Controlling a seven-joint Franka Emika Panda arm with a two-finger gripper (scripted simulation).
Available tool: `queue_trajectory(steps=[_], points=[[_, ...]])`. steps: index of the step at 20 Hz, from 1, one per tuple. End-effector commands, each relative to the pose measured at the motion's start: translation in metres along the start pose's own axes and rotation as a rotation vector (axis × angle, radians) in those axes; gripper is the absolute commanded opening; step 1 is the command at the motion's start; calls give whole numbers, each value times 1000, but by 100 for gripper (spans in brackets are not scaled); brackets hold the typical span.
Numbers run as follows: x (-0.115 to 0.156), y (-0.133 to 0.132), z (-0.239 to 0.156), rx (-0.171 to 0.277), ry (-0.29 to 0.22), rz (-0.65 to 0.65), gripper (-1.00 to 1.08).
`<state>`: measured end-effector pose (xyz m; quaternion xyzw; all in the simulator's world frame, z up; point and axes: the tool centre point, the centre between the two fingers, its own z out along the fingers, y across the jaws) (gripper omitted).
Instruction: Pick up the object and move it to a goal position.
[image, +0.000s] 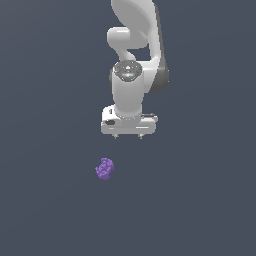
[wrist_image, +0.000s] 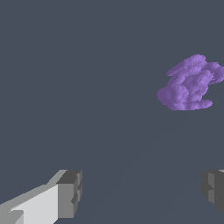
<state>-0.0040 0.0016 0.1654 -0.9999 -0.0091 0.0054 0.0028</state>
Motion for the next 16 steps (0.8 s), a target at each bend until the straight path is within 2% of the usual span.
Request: queue_trajectory(steps=[1, 16], points=[[0, 0, 0, 0, 0, 0, 100], [3, -3, -11, 2, 11, 15, 100]])
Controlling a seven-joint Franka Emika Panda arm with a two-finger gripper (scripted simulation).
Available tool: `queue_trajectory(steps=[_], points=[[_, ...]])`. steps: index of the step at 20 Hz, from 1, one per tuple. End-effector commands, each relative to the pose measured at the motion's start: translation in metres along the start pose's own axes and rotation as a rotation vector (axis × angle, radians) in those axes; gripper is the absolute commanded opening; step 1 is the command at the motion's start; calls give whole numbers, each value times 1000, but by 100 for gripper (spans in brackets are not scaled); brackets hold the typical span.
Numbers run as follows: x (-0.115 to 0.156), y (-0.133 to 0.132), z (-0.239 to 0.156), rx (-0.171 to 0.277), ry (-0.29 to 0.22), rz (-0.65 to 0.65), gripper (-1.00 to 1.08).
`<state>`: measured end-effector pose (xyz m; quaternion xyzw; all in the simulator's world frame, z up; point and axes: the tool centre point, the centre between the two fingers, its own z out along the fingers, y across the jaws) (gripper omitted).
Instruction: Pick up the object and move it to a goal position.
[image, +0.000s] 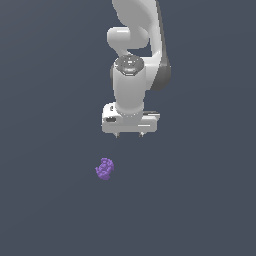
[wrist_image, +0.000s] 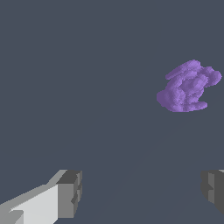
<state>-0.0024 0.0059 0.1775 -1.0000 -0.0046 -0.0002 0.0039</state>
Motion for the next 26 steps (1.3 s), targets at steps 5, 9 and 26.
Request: queue_trajectory(steps=[5, 9, 26], points=[[12, 11, 6, 1, -1, 52, 100], [25, 24, 14, 2, -1, 113, 100], [83, 100, 62, -6, 1, 427, 100]])
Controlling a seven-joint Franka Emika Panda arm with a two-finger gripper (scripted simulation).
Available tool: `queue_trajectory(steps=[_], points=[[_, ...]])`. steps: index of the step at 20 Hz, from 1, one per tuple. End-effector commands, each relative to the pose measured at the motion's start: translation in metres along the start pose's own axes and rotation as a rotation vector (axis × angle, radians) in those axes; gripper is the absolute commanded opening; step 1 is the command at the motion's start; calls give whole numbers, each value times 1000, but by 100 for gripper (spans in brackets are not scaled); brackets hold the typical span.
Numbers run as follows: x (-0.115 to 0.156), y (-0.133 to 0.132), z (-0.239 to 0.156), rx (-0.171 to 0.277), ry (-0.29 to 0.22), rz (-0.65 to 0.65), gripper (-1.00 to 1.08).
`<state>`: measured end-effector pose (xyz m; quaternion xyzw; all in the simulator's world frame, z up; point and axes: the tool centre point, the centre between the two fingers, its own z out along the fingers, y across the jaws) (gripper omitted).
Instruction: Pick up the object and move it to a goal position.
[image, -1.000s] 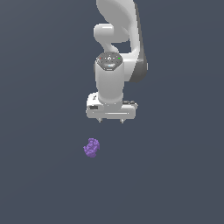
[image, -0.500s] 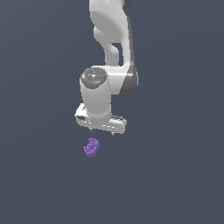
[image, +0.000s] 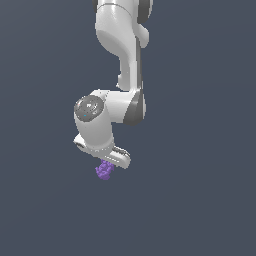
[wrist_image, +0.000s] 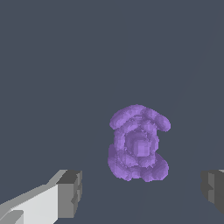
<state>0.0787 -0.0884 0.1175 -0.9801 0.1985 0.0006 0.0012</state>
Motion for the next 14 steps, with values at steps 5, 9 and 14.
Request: queue_trajectory(steps=[5, 9, 14], points=[[11, 8, 8, -2, 2, 47, 100], [11, 8, 9, -2, 1, 46, 100], [11, 8, 23, -2, 1, 47, 100]])
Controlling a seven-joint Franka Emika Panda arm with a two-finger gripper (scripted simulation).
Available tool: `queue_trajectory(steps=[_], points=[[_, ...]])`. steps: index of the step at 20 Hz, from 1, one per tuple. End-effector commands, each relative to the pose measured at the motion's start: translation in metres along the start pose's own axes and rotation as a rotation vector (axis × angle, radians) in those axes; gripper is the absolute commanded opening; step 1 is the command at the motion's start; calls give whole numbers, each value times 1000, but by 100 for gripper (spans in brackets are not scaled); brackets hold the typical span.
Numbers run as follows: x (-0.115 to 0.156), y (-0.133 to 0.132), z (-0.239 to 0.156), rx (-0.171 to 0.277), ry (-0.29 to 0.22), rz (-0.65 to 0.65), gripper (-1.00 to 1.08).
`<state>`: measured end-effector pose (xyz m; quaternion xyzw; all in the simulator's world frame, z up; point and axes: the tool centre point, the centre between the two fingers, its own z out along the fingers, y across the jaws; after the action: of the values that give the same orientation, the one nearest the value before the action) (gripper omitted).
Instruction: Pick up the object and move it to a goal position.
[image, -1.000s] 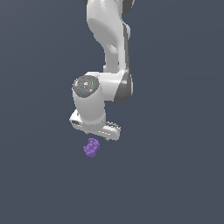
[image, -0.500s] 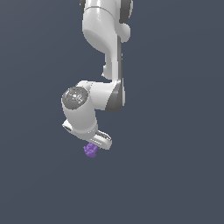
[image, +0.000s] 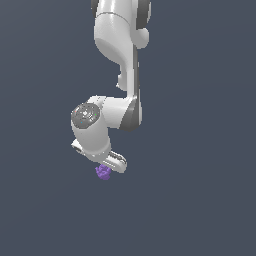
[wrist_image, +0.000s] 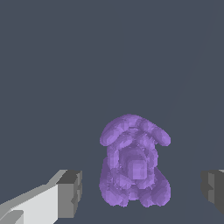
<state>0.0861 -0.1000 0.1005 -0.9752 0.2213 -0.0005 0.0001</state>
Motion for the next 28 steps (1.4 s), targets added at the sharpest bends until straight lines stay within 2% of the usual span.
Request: queue_trajectory(steps=[1, 7, 13, 14, 28], points=[[-1, 0, 11, 0, -1, 1, 100], [-1, 1, 40, 0, -1, 3, 100], [1, 0, 42, 0, -1, 3, 100], [1, 0, 42, 0, -1, 3, -100], [-2, 0, 41, 0, -1, 3, -100]])
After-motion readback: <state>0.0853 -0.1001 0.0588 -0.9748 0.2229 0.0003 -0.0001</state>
